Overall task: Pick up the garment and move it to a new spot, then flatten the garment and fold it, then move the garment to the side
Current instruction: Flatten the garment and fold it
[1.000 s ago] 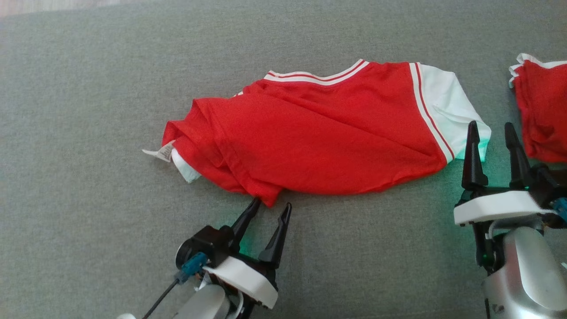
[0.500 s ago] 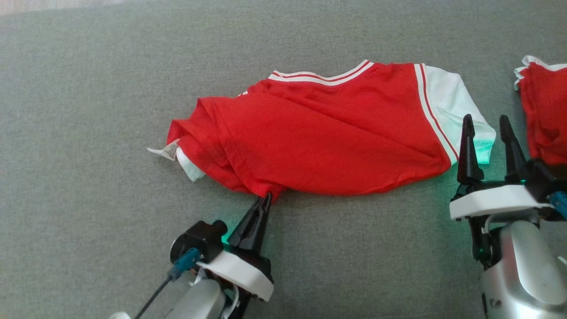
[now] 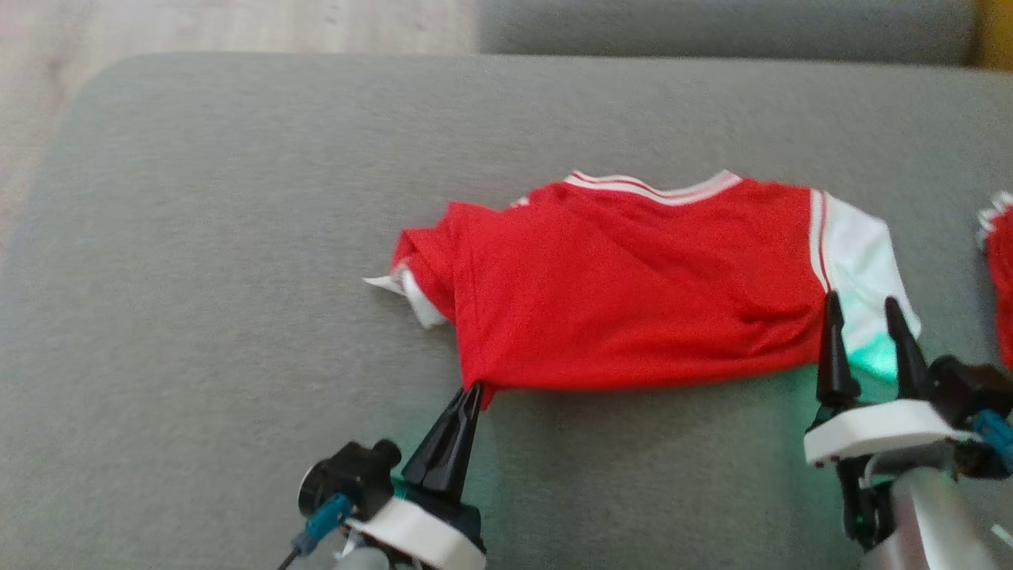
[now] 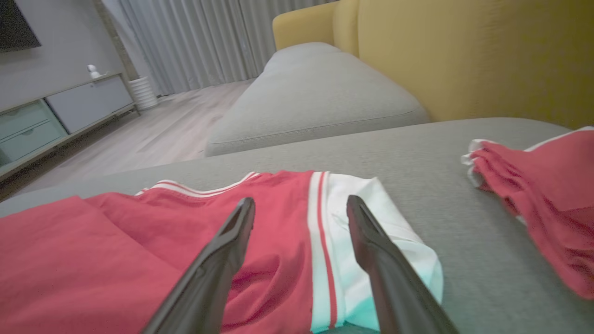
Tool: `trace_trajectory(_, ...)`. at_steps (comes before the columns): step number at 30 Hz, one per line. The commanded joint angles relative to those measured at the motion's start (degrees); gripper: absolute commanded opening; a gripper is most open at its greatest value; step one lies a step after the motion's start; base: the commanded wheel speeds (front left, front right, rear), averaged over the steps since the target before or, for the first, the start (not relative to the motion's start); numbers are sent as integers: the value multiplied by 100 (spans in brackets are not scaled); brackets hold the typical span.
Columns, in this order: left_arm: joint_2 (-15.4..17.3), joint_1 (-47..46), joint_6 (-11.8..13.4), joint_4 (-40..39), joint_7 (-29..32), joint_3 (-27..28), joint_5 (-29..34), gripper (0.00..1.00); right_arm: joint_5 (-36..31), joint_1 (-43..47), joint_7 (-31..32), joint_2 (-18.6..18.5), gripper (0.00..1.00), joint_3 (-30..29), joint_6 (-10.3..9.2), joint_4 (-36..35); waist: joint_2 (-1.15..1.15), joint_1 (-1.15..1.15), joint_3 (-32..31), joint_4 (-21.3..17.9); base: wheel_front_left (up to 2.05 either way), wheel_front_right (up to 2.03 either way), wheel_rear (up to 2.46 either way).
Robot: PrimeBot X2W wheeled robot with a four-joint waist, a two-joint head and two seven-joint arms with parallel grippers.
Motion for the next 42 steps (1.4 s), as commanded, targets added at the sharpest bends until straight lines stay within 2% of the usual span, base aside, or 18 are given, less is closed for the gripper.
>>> trace_trajectory(1,52,-102,9,-207,-30,159,52,0,43,-107,-37,-18,100,165,-4,-151,0,1,-334,418,0,0,0)
trace_trajectory(4,150,23,9,-300,-30,222,60,0,147,-82,-37,-18,100,293,-4,-76,0,1,-383,621,0,0,0)
trace_trajectory(8,266,73,9,-352,-30,373,68,0,223,-158,-37,-18,100,460,-4,-64,0,1,-290,643,0,0,0)
trace_trajectory(18,328,-434,9,196,-30,569,-2,0,65,-410,-37,-18,100,506,-4,-102,0,1,126,77,0,0,0)
trace_trajectory(27,358,-778,9,1008,-30,1287,128,0,69,-450,-37,-18,100,442,-4,-109,0,1,248,-310,0,0,0)
trace_trajectory(28,366,-794,15,1109,-30,1380,179,6,79,-454,-37,-18,100,445,-4,-111,0,1,243,-335,0,0,0)
trace_trajectory(29,368,-812,44,1172,-30,1485,242,34,91,-457,-37,-18,100,443,-4,-118,0,1,237,-356,0,0,0)
trace_trajectory(30,371,-824,100,1197,-30,1601,315,100,103,-459,-37,-18,100,446,-4,-125,0,1,228,-376,0,0,0)
trace_trajectory(34,315,-735,419,995,-30,2042,697,100,129,-442,-37,-18,100,425,-4,-178,0,1,161,-404,0,0,0)
trace_trajectory(42,117,-261,637,561,-30,2376,1264,100,53,-296,-37,-18,100,378,-4,-439,0,1,-50,-357,0,0,0)
